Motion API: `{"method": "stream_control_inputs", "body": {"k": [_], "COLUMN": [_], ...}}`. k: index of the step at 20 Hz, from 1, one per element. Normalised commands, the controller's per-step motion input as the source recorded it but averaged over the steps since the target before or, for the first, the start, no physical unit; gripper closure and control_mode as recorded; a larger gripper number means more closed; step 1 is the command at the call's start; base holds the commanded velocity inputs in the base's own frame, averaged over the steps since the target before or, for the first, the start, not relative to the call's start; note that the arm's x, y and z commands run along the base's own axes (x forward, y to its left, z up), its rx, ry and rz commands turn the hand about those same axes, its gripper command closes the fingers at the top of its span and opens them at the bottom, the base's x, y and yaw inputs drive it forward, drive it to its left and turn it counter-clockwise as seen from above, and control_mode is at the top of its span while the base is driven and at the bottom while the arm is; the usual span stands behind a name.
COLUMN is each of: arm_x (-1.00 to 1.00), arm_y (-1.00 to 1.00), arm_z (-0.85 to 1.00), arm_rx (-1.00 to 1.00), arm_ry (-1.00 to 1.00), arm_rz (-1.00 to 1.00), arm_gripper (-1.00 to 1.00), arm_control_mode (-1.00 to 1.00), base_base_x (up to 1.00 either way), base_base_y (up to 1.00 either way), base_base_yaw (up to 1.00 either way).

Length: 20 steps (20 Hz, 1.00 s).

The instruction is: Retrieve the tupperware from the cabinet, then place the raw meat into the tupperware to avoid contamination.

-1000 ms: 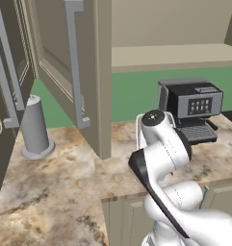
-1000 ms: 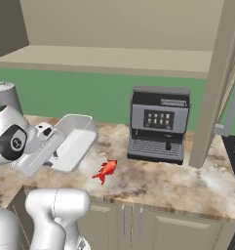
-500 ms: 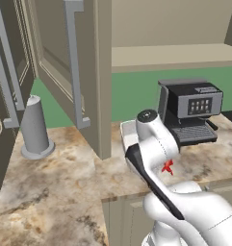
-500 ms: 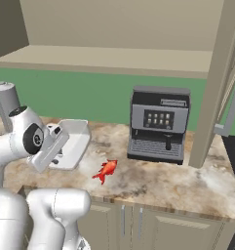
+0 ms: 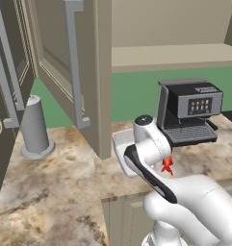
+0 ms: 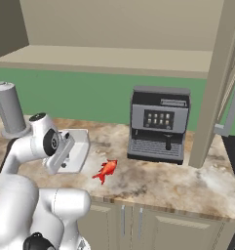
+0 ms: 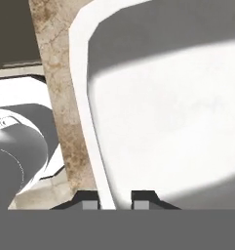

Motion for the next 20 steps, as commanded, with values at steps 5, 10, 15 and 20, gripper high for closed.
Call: {"method": "stream_control_inputs", "body": {"k": [5,10,15,20], "arm_x": [0.34,0.26,0.27,0.23], "arm_y": [0.0,0.0,0.0,0.0], "arm_z": [-0.23,-0.33,-0.3,-0.28], "arm_rx": [0.0,0.0,0.0,0.0], "arm_ry": [0.0,0.0,0.0,0.0], "arm_rz": [0.01,0.01,0.01,0.0], "arm_gripper": [1.0,1.0,1.0,1.0], "arm_control_mode": [-1.0,-1.0,-1.0,-1.0], "base_base_x": [0.0,0.0,0.0,0.0], "base_base_y": [0.0,0.0,0.0,0.0], "base_base_yaw": [0.0,0.0,0.0,0.0]}}
